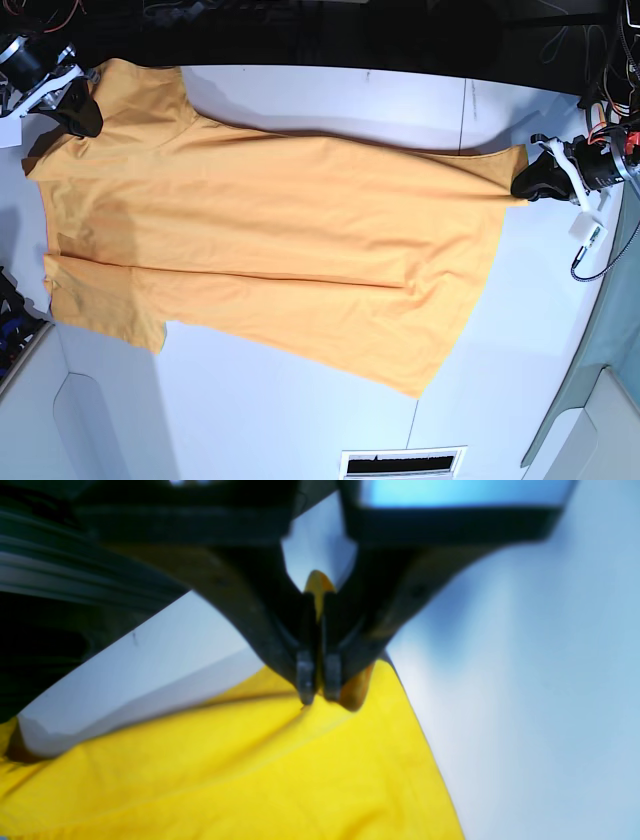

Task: Layout the t-shirt on the table in an organized manner, then fold the t-shirt properly
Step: 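Regrasp the shirt with the right gripper and pull it taut, then hold both shirt ends and lift them, folding the shirt lengthwise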

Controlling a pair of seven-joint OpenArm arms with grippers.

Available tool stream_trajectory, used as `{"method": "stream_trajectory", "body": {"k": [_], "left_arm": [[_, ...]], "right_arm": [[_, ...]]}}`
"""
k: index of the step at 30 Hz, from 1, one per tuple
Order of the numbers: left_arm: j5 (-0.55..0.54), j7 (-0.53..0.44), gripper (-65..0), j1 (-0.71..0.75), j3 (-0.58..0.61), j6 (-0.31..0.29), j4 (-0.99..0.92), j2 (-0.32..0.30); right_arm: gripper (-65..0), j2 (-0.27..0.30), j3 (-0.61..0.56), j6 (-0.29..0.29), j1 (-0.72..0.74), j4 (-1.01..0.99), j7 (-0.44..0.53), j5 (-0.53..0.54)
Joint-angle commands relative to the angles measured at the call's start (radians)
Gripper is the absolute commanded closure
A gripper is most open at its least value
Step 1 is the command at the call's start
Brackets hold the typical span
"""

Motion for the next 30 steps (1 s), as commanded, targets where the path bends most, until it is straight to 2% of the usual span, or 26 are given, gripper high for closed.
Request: {"method": "stream_trajectory", "body": {"k": [1,4,7,16,22,30], "left_arm": [[-0.016,-0.025,0.0,-0.011,-0.01,-0.006,0.016,-0.019],[0.004,-0.082,0.0,-0.011,-0.01,-0.006,0.016,-0.019],[0.076,-0.15,0.0,-0.012,-0.01,-0.006,0.016,-0.016],[0.198,-0.194,0.0,-0.061,-0.01,-0.006,-0.025,0.0],[0.249,-0.269,0.0,-0.075,-0.01,-0.006,-0.074,0.03],[0.307,-0.298,0.0,-0.125,-0.01,-0.006,-0.075,0.083]], "right_arm": [[0.0,0.013,0.009,0.008,0.001,0.024,0.029,0.019],[0.0,0.013,0.009,0.008,0.053,0.019,0.03,0.007],[0.0,0.014,0.009,0.008,0.125,-0.002,0.039,-0.029],[0.0,0.016,0.008,0.008,0.365,-0.232,0.056,-0.071],[0.0,0.016,0.008,0.011,0.482,-0.408,0.13,-0.183],[0.0,0.016,0.005,0.01,0.544,-0.504,0.161,-0.254]]}}
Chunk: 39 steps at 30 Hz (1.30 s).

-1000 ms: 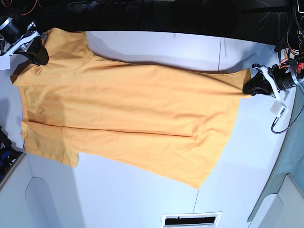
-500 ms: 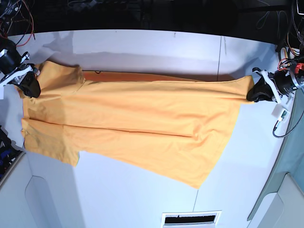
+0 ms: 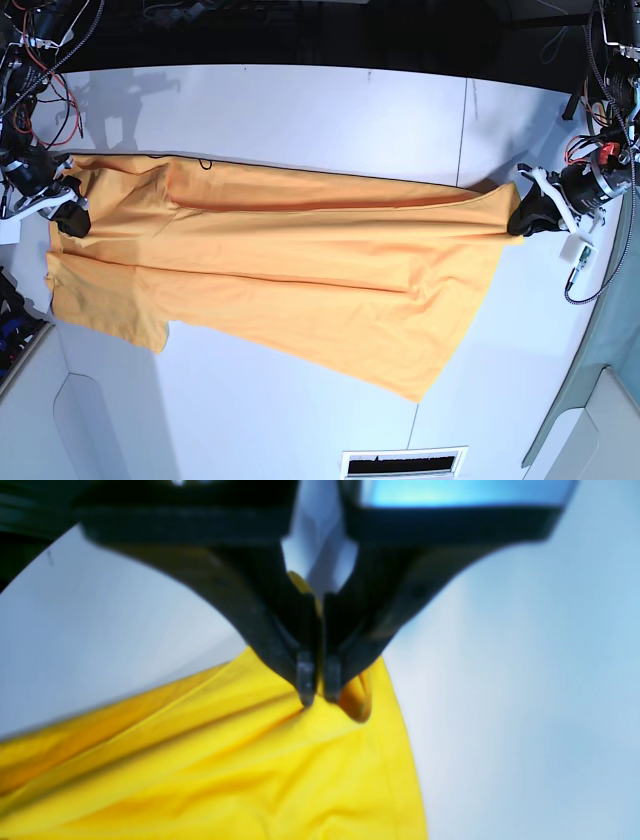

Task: Layout the t-shirt on the table in an organized manner, then fold the t-shirt properly
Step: 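Hold both shirt ends and lift them, folding the shirt lengthwise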

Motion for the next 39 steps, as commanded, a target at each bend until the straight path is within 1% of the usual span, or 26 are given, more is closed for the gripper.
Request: {"method": "stream_trajectory", "body": {"k": [1,5,7,8,9,11,13,14,16,18,20,22,24,26,29,31,33,36,37,39], "left_arm": [[-0.001,-0.026,0.0,-0.025,-0.01,-0.002,0.011,-0.015],[0.044,-0.077,0.0,-0.058,0.0,-0.002,-0.008,-0.014],[0.05,-0.08,0.0,-0.082,0.028,-0.002,-0.042,-0.014],[0.05,-0.084,-2.3,-0.094,0.049,-0.002,-0.061,-0.014],[0.058,-0.093,-6.2,-0.108,0.075,-0.002,-0.08,-0.013],[0.09,-0.121,-13.6,-0.138,0.128,-0.002,-0.12,-0.013],[0.121,-0.144,-18.6,-0.166,0.172,0.038,-0.153,-0.013],[0.124,-0.143,-20.0,-0.179,0.185,0.059,-0.167,-0.013],[0.122,-0.121,-21.3,-0.197,0.192,0.08,-0.178,-0.013],[0.097,-0.031,-21.3,-0.218,0.192,0.102,-0.177,-0.014],[0.042,0.055,-21.4,-0.237,0.192,0.092,-0.173,-0.02],[-0.034,0.083,-21.4,-0.235,0.187,0.048,-0.159,-0.033],[-0.097,0.098,-21.7,-0.22,0.171,0.04,-0.149,-0.051],[-0.158,0.131,-24.9,-0.207,0.145,0.018,-0.148,-0.062],[-0.22,0.18,-31.4,-0.188,0.095,0.018,-0.148,-0.06],[-0.278,0.194,-33.3,-0.174,0.077,0.018,-0.148,-0.06],[-0.282,0.198,-33.3,-0.166,0.077,0.017,-0.149,-0.056],[-0.271,0.194,-33.4,-0.143,0.077,0.021,-0.15,-0.045],[-0.252,0.19,-33.4,-0.136,0.077,0.034,-0.15,-0.04],[-0.222,0.171,-36.2,-0.126,0.077,0.057,-0.151,-0.029]], "right_arm": [[0.0,0.016,0.004,0.003,0.013,0.012,0.026,0.0],[0.0,0.016,0.004,0.003,0.005,0.011,0.026,-0.034],[0.0,0.017,0.004,0.001,0.005,0.005,0.027,-0.052],[0.0,0.017,0.004,-0.003,0.005,0.0,0.027,-0.057],[-0.8,0.016,0.004,-0.008,0.005,-0.005,0.028,-0.058],[-12.2,0.016,0.004,-0.008,0.005,-0.016,0.038,-0.058],[-20.3,0.016,0.004,-0.008,0.005,-0.019,0.04,-0.058],[-22.5,0.017,0.004,-0.008,0.005,-0.019,0.037,-0.058],[-23.0,0.02,0.005,-0.023,0.005,-0.019,0.008,-0.049],[-23.0,0.027,0.012,-0.026,0.005,-0.015,-0.015,-0.008],[-23.0,0.034,0.041,-0.026,0.005,-0.002,-0.031,0.023],[-23.0,0.035,0.092,-0.026,0.004,0.024,-0.042,0.025],[-24.0,0.042,0.143,-0.026,-0.006,0.043,-0.058,0.039],[-28.9,0.056,0.182,-0.026,-0.031,0.046,-0.057,0.055],[-37.9,0.079,0.219,-0.027,-0.076,0.046,-0.05,0.054],[-40.3,0.092,0.229,-0.034,-0.102,0.046,-0.029,0.045],[-40.3,0.101,0.229,-0.047,-0.12,0.042,-0.004,0.006],[-40.3,0.106,0.229,-0.069,-0.137,0.011,0.029,-0.005],[-40.3,0.105,0.228,-0.069,-0.137,-0.009,0.039,-0.005],[-40.3,0.105,0.224,-0.068,-0.132,-0.053,0.066,-0.004]]}}
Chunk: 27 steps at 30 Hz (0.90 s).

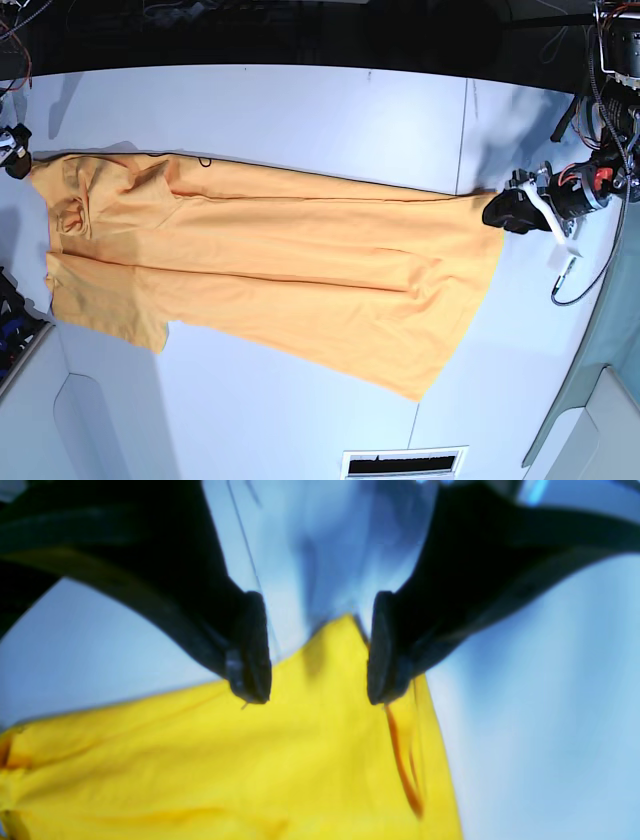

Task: Layout the t-shirt on the table in an organized manner, then fold the t-shirt properly
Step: 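Hold both shirt ends and lift them, folding the shirt lengthwise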

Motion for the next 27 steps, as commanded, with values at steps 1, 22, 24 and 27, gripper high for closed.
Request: {"method": "stream_trajectory", "body": {"k": [1,22,24,27], "left_arm": [[-0.007,-0.03,-36.9,-0.017,-0.009,0.009,0.012,-0.012],[0.231,-0.228,-34.2,-0.09,-0.002,0.061,-0.183,0.068],[0.258,-0.253,-17.8,-0.089,0.002,0.06,-0.183,0.082],[0.274,-0.264,0.0,-0.089,0.002,0.06,-0.183,0.095]], "right_arm": [[-40.3,0.019,-0.001,0.004,0.014,-0.011,0.03,0.013],[-39.9,-0.04,-0.142,0.031,0.131,-0.138,0.029,0.043],[-34.9,-0.042,-0.163,0.031,0.134,-0.138,0.031,0.043],[-13.1,-0.042,-0.175,0.031,0.132,-0.138,0.031,0.042]]}}
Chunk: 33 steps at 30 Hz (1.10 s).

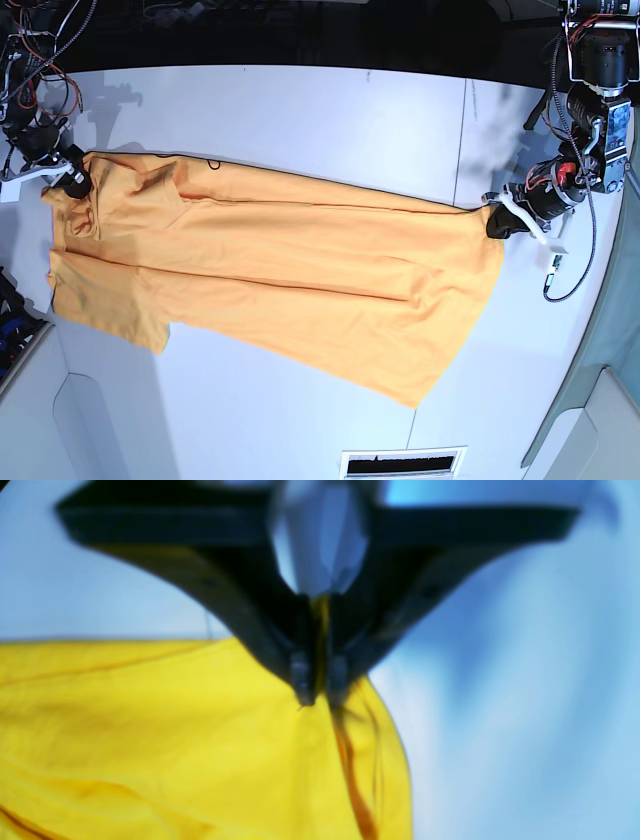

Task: Layout the t-shirt on the table in an organized manner, then fold the t-shirt properly
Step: 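Hold both shirt ends and lift them, folding the shirt lengthwise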

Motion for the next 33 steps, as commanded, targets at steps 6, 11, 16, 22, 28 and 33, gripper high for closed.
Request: {"method": "stream_trajectory", "body": {"k": [6,11,16,22,28,33], "left_arm": [[-0.087,0.061,0.0,-0.007,-0.002,-0.088,0.009,-0.044],[-0.222,0.114,0.0,0.064,-0.002,-0.122,0.057,-0.1],[-0.301,0.126,0.0,0.19,-0.002,-0.122,0.174,-0.144],[-0.319,0.158,0.0,0.342,-0.012,-0.122,0.326,-0.154],[-0.34,0.158,0.0,0.444,-0.069,-0.122,0.39,-0.153],[-0.36,0.159,0.0,0.472,-0.082,-0.122,0.402,-0.153]], "right_arm": [[0.0,0.027,0.043,0.026,0.002,0.021,-0.089,0.037],[0.0,0.029,0.098,0.038,-0.064,0.081,-0.137,0.116],[0.0,0.034,0.097,0.038,-0.149,0.139,-0.151,0.136],[0.0,0.071,0.097,0.043,-0.248,0.179,-0.158,0.185],[0.0,0.115,0.097,0.043,-0.291,0.183,-0.153,0.185],[0.0,0.137,0.097,0.043,-0.288,0.183,-0.149,0.185]]}}
